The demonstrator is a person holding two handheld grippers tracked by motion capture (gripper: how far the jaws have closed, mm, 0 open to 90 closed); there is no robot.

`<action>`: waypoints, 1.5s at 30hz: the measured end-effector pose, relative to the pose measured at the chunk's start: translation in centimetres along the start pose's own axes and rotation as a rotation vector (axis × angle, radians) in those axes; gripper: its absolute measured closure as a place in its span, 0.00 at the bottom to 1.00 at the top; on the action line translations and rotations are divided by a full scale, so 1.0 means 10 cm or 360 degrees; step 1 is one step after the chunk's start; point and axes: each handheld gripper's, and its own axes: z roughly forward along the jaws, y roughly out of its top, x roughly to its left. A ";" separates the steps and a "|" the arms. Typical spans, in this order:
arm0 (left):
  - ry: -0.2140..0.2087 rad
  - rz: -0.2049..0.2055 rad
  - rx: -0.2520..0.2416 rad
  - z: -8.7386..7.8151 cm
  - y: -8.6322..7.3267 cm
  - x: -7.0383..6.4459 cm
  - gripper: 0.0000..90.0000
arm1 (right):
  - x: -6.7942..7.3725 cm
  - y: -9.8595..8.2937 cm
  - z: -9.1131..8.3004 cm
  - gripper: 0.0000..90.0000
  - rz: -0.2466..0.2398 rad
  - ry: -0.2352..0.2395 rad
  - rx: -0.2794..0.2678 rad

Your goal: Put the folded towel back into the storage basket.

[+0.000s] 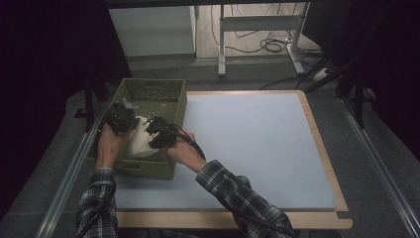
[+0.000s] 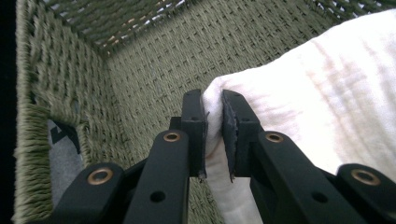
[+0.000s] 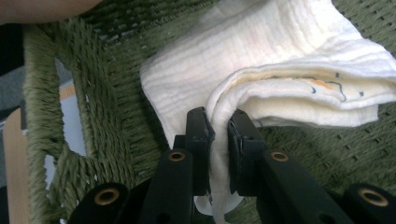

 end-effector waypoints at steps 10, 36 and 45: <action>0.0052 0.0003 0.0017 0.06 0.07 -0.05 0.64 | -0.02 0.03 -0.03 0.70 0.0009 0.0013 -0.0020; -0.0154 -0.0382 -0.0162 -0.05 0.16 0.01 0.11 | -0.25 -0.19 -0.57 0.29 -0.0032 -0.0093 -0.0296; -0.0277 -0.0427 -0.0196 -0.03 0.26 -0.07 0.04 | -0.34 -0.36 -0.70 0.21 -0.0028 -0.0094 -0.0329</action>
